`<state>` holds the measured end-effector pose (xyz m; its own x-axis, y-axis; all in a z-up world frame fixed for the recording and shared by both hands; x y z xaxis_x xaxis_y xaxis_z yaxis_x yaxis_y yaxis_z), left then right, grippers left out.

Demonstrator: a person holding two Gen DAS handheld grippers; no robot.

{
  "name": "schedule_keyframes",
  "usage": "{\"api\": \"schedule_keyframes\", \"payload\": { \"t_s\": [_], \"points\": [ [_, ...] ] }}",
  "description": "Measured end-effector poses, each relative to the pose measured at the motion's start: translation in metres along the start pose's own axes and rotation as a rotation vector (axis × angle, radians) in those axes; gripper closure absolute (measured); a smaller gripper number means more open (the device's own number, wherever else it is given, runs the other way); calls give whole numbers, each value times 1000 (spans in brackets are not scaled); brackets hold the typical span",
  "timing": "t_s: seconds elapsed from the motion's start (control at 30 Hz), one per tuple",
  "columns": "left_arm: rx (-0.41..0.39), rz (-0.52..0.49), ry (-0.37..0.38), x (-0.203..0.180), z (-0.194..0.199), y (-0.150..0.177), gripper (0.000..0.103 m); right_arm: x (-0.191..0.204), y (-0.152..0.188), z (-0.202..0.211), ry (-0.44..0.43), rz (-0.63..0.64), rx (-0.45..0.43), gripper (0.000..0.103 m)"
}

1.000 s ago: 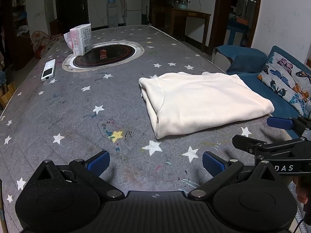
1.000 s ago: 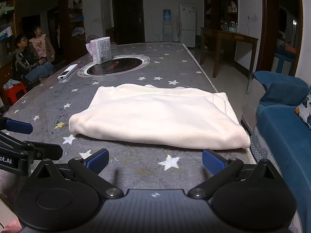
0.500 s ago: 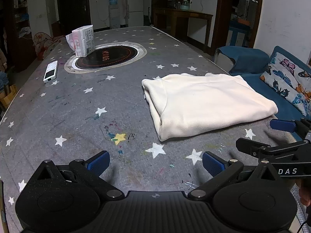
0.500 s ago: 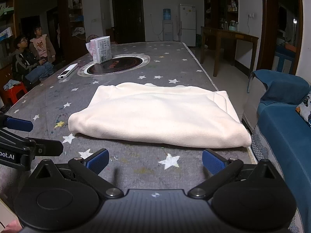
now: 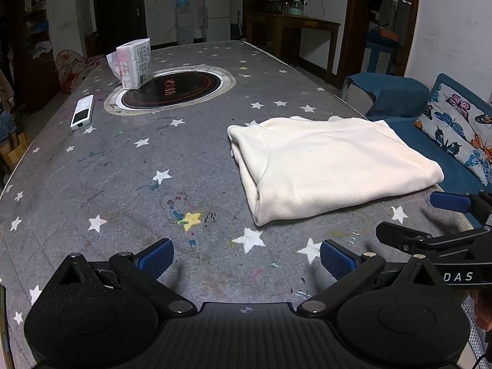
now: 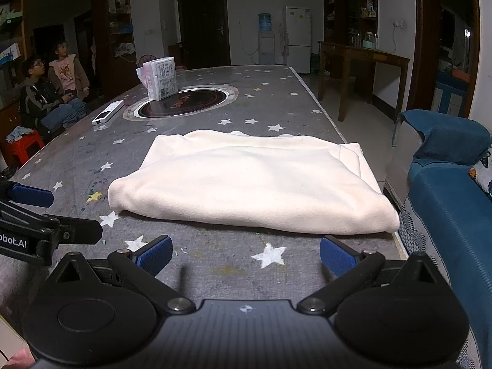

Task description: Fold clothes

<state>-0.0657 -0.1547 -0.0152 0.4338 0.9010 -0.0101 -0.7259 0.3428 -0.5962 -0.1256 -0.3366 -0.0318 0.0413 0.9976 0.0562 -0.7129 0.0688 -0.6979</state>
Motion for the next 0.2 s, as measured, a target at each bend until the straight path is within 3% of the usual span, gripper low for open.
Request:
{"api": "schedule_keyframes", "payload": {
  "t_s": [0.2],
  "points": [
    [15,-7,3,-1,-3,1,0,0,0,-2,-2,-1,4,0]
  ]
}}
Point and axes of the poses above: each gripper's, at about its wrist camera, not at the fingertips, and z roughly against the way its jaws point, x to its left, y to its underside, the point moved 7 cm from there along -z, roughly the way its jaws point, and after that the axes turned 7 degrees about x, right-handed, at the moved point
